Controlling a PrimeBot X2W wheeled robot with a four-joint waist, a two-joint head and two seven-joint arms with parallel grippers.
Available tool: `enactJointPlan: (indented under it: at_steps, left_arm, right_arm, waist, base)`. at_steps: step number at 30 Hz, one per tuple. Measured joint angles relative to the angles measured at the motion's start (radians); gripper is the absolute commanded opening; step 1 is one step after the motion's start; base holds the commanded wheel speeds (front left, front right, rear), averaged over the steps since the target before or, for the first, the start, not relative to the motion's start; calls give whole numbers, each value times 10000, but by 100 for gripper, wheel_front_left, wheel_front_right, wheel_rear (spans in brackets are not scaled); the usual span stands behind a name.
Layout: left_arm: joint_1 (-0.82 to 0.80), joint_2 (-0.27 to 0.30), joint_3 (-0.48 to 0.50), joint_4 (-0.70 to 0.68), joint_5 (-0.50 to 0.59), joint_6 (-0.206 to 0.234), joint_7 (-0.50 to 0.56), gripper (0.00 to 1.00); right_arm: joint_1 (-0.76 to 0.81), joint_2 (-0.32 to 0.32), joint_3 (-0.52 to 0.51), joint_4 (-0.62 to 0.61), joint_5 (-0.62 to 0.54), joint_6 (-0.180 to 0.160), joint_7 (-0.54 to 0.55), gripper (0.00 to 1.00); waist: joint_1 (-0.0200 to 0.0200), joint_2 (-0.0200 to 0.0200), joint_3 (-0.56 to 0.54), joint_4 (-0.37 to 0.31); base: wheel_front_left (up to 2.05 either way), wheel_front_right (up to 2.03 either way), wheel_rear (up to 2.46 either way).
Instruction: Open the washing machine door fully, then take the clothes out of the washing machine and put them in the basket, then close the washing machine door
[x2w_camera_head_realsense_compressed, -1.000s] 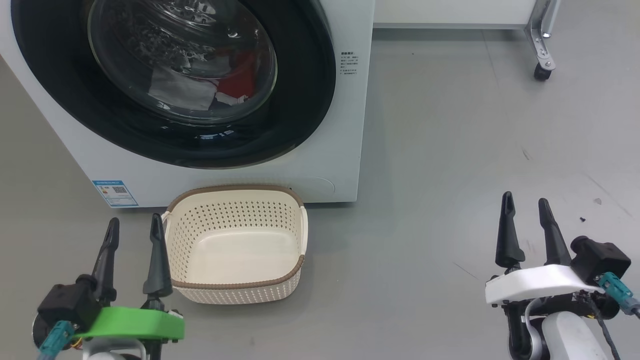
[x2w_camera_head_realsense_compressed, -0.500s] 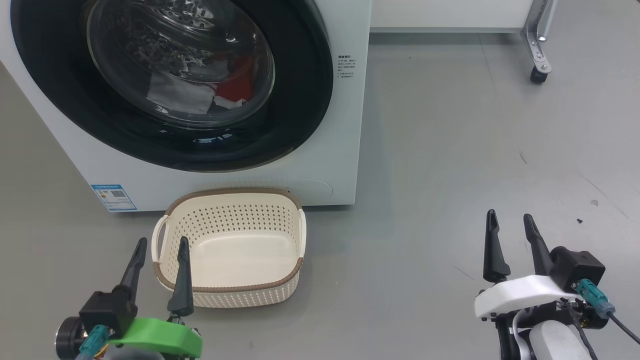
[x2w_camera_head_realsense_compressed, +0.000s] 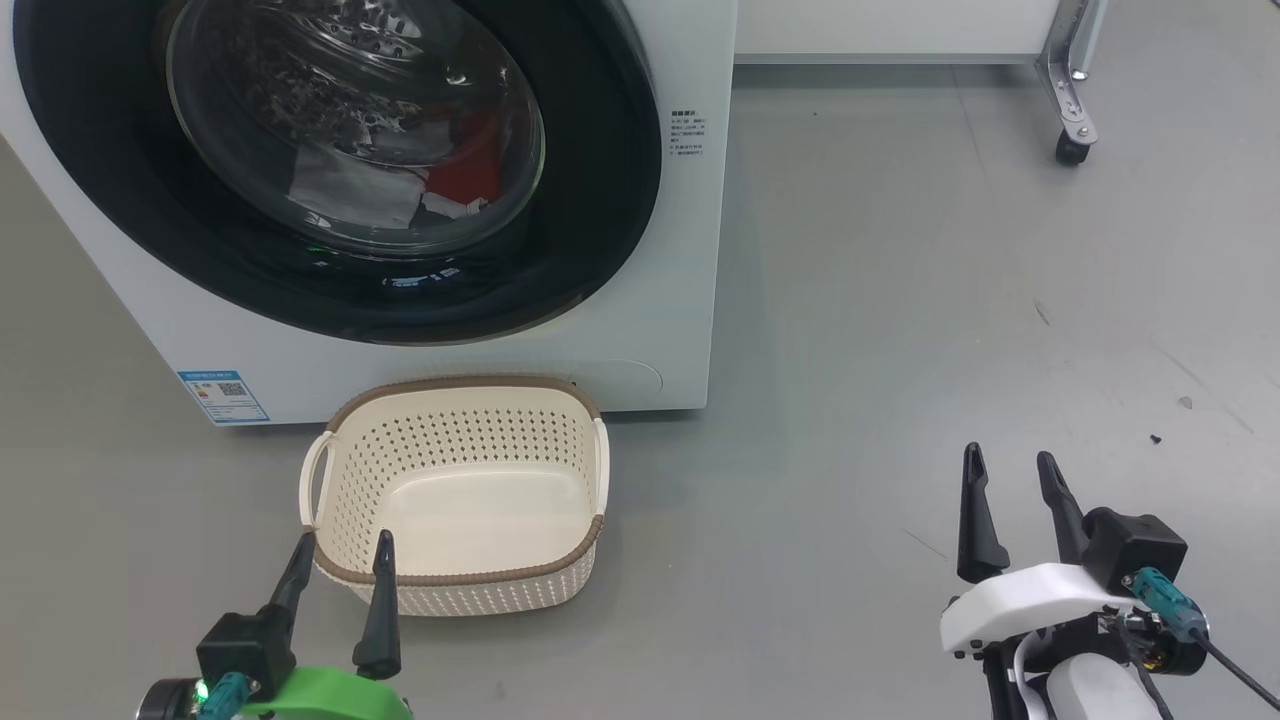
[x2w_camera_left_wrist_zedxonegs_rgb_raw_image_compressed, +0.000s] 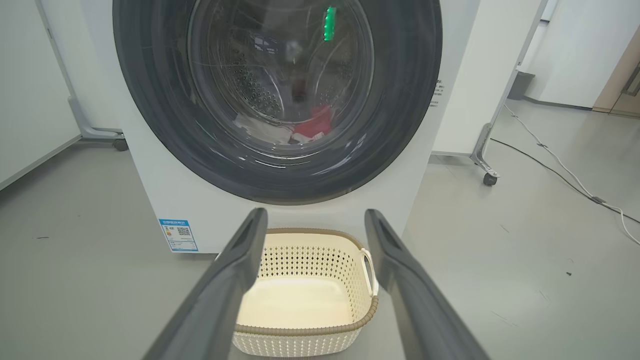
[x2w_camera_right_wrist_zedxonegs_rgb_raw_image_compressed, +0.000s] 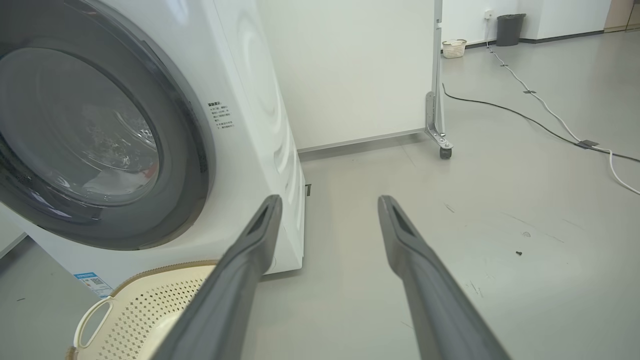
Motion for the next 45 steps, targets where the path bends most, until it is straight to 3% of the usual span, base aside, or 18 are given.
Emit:
enactJointPlan:
  at_steps: [45]
  left_arm:
    - [-276, 2, -23, 437, -297, 313, 0, 100]
  right_arm:
    - [-209, -2, 125, 343, 364, -86, 0, 100]
  waist:
    - [0, 0, -95, 15]
  base:
    - [0, 0, 0]
